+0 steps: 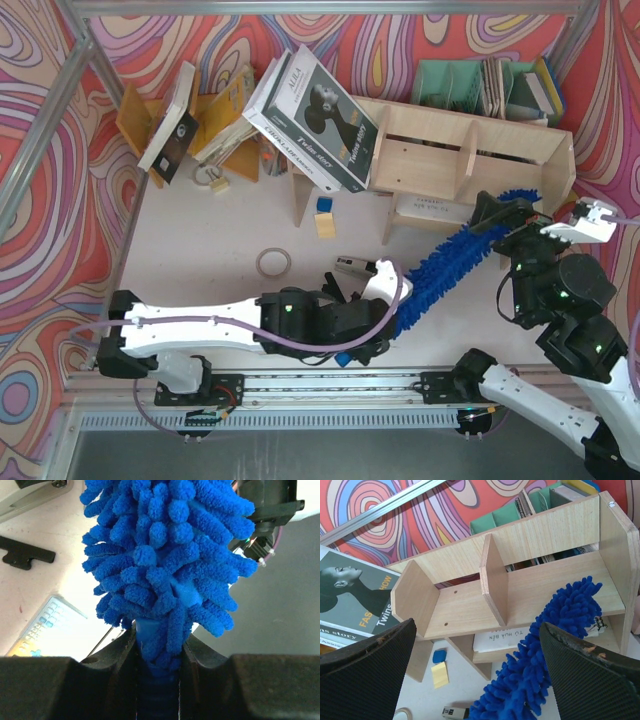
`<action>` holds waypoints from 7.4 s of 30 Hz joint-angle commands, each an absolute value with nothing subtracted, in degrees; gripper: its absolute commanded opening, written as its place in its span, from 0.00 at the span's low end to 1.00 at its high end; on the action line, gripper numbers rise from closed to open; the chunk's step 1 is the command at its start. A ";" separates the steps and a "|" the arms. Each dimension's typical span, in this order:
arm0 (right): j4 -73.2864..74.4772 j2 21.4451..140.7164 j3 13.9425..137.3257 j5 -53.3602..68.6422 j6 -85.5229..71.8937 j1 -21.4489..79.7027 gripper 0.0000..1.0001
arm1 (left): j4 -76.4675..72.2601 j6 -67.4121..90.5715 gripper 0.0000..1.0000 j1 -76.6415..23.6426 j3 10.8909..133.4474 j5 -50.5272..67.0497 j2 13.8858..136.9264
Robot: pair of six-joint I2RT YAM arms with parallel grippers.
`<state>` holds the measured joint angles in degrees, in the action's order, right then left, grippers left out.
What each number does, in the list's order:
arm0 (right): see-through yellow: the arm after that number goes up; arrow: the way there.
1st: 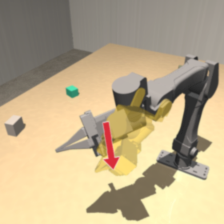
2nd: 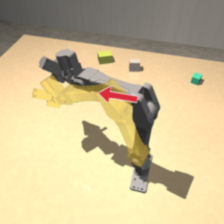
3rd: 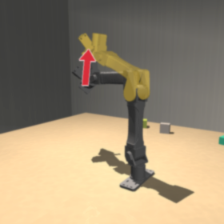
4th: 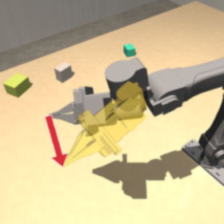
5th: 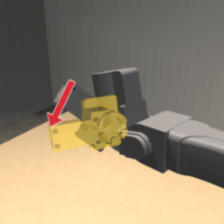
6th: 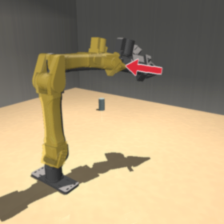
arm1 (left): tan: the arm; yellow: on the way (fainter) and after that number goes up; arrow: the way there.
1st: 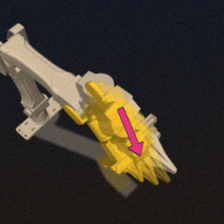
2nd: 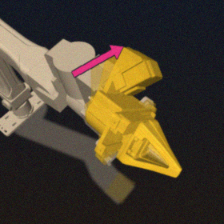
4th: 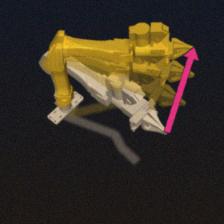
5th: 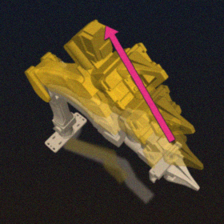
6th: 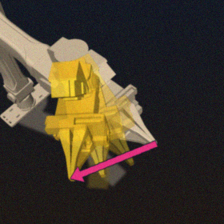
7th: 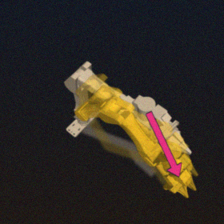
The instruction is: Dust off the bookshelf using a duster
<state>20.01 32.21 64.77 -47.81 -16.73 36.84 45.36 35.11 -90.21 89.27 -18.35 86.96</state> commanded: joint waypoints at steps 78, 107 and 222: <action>-1.16 24.86 43.17 -42.05 -0.39 36.91 0.99 | 22.82 38.12 0.00 -81.54 73.03 -31.45 87.15; -1.05 23.03 42.72 -42.27 -0.53 36.91 0.99 | 25.27 34.84 0.00 -78.63 77.88 -30.31 89.96; -1.23 23.20 42.19 -42.36 -0.36 36.91 0.99 | 22.52 38.72 0.00 -79.19 68.55 -29.54 83.69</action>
